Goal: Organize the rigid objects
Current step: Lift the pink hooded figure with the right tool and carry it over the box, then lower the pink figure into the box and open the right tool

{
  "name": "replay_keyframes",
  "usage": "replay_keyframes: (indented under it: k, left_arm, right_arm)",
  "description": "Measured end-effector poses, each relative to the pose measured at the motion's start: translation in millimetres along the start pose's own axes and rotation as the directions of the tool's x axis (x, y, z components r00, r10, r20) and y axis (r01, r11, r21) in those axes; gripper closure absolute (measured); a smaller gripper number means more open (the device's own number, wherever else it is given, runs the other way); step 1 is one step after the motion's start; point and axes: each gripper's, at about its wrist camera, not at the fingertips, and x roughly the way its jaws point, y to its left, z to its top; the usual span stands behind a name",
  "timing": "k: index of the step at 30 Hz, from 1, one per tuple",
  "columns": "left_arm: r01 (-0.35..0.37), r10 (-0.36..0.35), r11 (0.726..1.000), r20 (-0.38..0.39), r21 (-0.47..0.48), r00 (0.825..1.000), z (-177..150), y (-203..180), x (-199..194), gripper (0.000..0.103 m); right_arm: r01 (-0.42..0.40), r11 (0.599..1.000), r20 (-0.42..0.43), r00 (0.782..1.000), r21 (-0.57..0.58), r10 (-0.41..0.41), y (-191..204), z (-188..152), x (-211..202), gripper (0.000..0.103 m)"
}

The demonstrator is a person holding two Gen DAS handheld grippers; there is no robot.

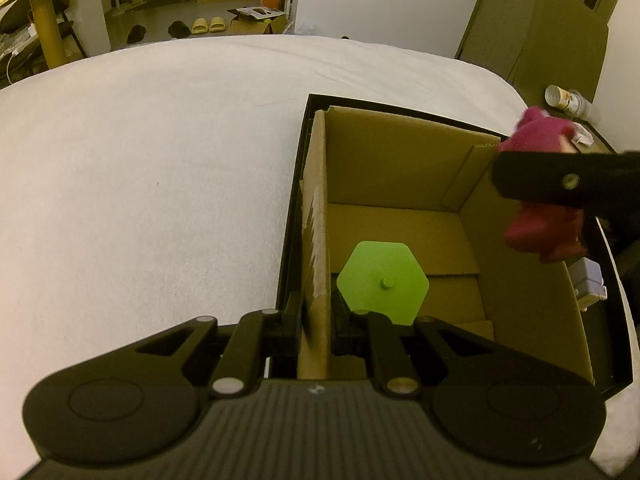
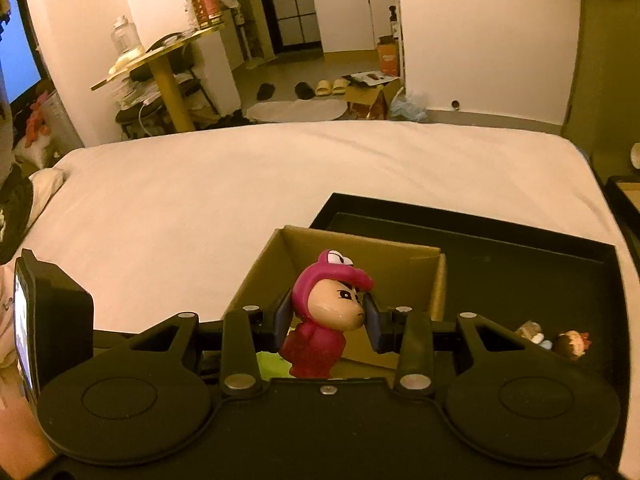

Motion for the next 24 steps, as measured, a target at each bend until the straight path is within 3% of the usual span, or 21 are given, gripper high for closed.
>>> replay_keyframes:
  k: [12,24]
  left_arm:
    - [0.008,-0.008,1.000,0.001,-0.002,1.000,-1.0,2.9,0.6,0.091]
    - [0.012,-0.012,1.000,0.002,-0.005,1.000,-1.1,3.5,0.7,0.091]
  right_arm:
    - [-0.077,0.993,-0.051,0.995,0.088,0.082,0.9,-5.0,29.3,0.065]
    - [-0.131,0.976,-0.046,0.989,0.172,0.140,-0.6,-8.5,43.1,0.065]
